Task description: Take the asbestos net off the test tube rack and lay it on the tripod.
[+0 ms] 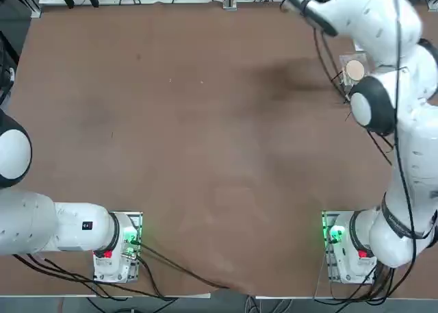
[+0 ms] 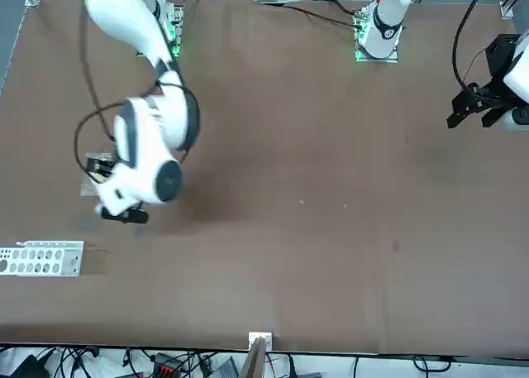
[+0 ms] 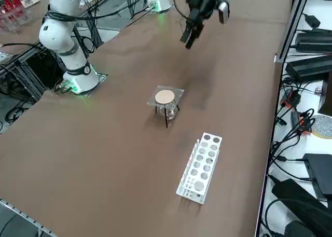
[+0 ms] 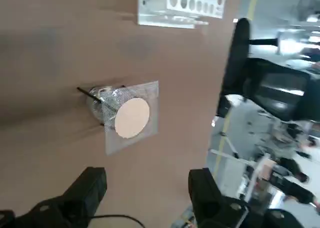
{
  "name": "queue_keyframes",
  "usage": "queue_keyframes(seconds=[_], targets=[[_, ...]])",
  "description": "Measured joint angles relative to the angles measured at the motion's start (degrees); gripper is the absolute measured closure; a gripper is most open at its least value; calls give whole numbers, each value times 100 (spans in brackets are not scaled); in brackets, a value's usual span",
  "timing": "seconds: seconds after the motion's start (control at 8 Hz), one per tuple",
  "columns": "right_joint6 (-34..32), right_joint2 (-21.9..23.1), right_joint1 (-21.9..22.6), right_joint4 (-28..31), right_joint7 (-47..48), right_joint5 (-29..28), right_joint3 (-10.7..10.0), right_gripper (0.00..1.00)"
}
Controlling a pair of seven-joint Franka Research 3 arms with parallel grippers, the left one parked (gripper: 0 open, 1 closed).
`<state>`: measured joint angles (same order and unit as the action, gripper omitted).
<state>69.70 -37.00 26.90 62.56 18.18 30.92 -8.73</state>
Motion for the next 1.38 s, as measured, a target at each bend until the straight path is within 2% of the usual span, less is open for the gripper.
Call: queue_keyframes(seconds=[0.38,0.62,1.0,1.25,1.38], targets=[[10,787,-1000,-191,-1122,-1370,-27,0],[50,1119,-1700,-198,-1613,-2215,-29,0],[369,1535,-2249,-49,-1870,-2991,5,0],[987,2242,-2548,903,-2199,-3149,58,0],[1347,2693,-2673,1569,-2249,-3154,181,0]])
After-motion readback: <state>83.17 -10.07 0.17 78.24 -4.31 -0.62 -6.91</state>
